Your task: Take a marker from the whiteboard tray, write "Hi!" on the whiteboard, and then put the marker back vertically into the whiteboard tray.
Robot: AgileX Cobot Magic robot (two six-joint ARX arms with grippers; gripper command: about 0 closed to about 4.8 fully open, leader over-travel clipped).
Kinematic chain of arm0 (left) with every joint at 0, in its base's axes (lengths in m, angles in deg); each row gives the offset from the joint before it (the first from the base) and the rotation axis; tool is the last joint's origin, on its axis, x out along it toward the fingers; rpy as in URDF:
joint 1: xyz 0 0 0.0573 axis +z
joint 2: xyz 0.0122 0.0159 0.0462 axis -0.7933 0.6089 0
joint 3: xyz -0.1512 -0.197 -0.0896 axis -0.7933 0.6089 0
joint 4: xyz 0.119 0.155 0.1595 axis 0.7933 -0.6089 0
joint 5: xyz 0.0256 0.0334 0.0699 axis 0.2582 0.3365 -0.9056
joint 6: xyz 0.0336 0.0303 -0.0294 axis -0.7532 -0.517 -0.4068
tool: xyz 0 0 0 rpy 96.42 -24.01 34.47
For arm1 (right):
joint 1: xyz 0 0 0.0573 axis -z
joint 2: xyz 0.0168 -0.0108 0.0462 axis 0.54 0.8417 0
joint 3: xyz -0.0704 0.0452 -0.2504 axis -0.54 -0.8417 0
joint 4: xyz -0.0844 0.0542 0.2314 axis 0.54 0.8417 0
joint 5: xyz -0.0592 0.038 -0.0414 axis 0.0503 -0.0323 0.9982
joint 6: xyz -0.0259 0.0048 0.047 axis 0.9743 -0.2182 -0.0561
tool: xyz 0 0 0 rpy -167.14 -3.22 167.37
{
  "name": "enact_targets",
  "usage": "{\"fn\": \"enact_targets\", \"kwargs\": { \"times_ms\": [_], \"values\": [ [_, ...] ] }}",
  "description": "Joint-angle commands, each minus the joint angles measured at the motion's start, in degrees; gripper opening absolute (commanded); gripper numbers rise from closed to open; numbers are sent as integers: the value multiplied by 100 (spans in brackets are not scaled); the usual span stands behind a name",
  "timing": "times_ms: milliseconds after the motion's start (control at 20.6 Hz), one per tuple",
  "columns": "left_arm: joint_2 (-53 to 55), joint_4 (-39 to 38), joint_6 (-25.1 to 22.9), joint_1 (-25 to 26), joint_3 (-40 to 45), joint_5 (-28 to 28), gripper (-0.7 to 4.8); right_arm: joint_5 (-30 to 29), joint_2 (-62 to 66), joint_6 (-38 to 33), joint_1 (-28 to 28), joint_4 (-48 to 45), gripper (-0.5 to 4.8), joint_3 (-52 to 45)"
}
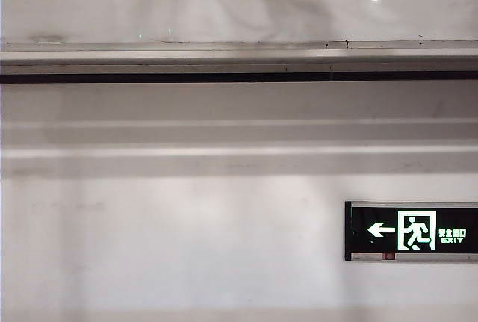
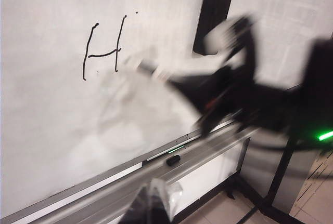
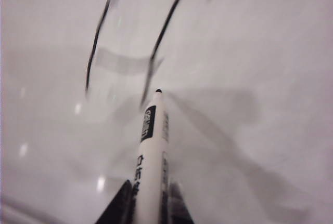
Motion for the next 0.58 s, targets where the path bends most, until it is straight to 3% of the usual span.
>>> {"fn": "enact_targets", "kwargs": {
  "times_ms": [49, 584],
  "values": [
    [-15, 33, -24, -2, -33, 26, -6, 15, -144, 291, -15, -468, -1, 44],
    [-17, 39, -24, -2, -33, 28, -6, 313, 0, 426, 42, -457, -1, 31]
  ]
}}
